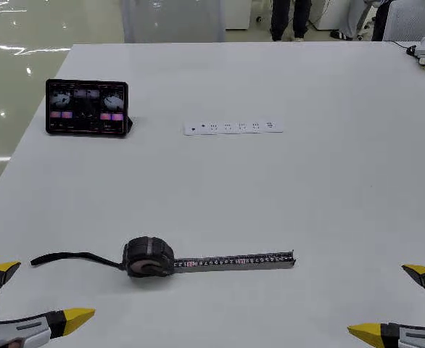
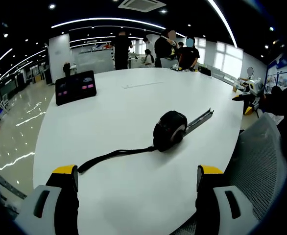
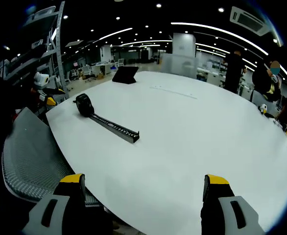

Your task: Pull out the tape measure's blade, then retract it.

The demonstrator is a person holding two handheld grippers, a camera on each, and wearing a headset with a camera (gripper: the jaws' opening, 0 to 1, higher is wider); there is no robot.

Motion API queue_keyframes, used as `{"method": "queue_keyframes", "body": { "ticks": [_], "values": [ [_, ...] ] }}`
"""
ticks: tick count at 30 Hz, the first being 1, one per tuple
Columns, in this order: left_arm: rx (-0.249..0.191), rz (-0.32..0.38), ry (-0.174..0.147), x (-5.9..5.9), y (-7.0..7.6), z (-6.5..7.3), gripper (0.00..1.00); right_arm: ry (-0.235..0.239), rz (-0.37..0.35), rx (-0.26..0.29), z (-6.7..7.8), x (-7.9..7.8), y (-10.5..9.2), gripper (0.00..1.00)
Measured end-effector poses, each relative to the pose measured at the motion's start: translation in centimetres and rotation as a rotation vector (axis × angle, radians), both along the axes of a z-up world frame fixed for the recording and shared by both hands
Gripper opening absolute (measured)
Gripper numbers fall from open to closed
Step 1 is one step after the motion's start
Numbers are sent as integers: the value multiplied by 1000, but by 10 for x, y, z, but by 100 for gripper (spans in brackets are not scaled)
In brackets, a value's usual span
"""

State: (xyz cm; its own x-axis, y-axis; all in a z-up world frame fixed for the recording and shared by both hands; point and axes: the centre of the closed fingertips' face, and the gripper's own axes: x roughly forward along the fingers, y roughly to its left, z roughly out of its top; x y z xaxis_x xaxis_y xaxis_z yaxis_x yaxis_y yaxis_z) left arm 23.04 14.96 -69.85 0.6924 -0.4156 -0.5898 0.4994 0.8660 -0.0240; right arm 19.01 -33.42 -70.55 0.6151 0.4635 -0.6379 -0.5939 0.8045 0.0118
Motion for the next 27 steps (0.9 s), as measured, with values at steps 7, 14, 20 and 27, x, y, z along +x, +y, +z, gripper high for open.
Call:
{"method": "queue_keyframes", "body": {
  "ticks": [7, 14, 20, 27],
  "values": [
    [2, 11, 3, 0, 2, -1, 99, -15, -9, 12, 2, 4, 0, 99],
    [10, 4, -18, 7, -3, 11, 99, -37, -19, 44, 4, 12, 2, 99],
    [-17, 18, -43, 10, -7, 17, 99, -44, 29, 14, 6, 12, 6, 99],
    [-7, -1, -20, 6, -10, 10, 99, -38, 21, 4, 0, 16, -1, 99]
  ]
}}
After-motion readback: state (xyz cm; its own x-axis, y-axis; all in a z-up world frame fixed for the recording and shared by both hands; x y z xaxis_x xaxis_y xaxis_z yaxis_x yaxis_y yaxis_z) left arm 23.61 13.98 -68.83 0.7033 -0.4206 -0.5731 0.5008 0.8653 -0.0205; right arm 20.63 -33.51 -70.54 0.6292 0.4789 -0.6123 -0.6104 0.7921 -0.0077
